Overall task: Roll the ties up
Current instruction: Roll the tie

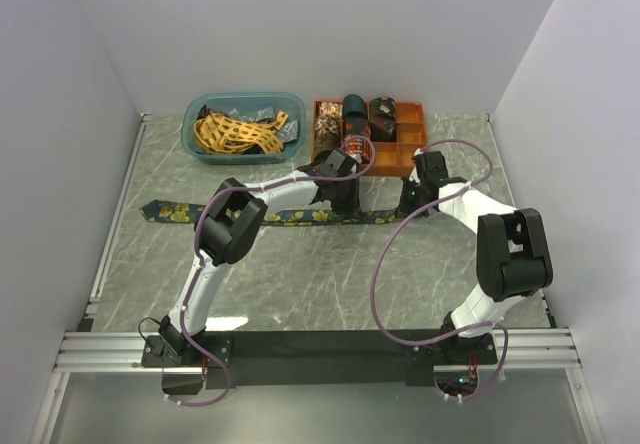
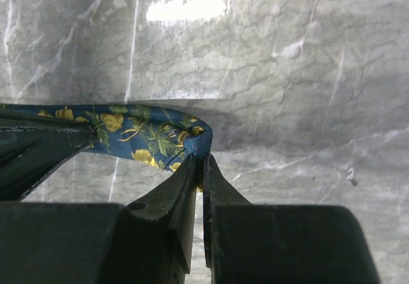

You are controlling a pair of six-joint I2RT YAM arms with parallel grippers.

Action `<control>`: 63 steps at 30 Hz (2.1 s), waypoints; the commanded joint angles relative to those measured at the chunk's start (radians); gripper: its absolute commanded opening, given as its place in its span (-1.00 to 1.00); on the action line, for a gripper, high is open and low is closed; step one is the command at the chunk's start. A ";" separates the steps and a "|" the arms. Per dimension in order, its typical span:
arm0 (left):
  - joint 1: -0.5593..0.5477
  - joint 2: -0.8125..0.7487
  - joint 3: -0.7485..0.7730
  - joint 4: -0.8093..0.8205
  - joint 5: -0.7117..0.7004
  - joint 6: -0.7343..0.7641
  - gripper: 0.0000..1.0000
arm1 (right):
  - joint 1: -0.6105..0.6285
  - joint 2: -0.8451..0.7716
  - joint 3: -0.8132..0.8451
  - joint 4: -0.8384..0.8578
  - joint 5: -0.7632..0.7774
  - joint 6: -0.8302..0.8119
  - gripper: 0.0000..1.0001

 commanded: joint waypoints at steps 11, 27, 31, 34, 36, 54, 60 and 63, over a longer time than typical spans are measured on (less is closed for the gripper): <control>0.007 0.018 -0.045 -0.002 -0.005 -0.028 -0.99 | 0.168 -0.076 0.098 -0.080 0.163 0.130 -1.00; 0.025 0.000 -0.094 0.054 0.038 -0.068 -0.99 | 0.211 0.036 0.081 0.116 -0.095 0.213 -1.00; 0.024 0.000 -0.097 0.055 0.038 -0.071 -0.99 | 0.210 0.069 0.083 0.138 -0.115 0.222 -1.00; 0.025 -0.007 -0.101 0.057 0.031 -0.071 -0.99 | 0.210 0.076 0.092 0.127 -0.110 0.222 -1.00; 0.025 -0.008 -0.099 0.055 0.031 -0.071 -0.99 | 0.210 0.065 0.095 0.104 -0.101 0.215 -0.88; 0.027 -0.007 -0.104 0.048 0.030 -0.069 -0.99 | 0.089 -0.061 0.041 0.032 -0.075 0.104 0.56; 0.028 0.003 -0.099 0.049 0.036 -0.071 -0.99 | 0.075 -0.030 0.063 0.013 -0.029 0.100 0.64; 0.027 0.003 -0.097 0.049 0.036 -0.071 -0.99 | 0.038 -0.009 0.046 0.035 -0.047 0.093 0.64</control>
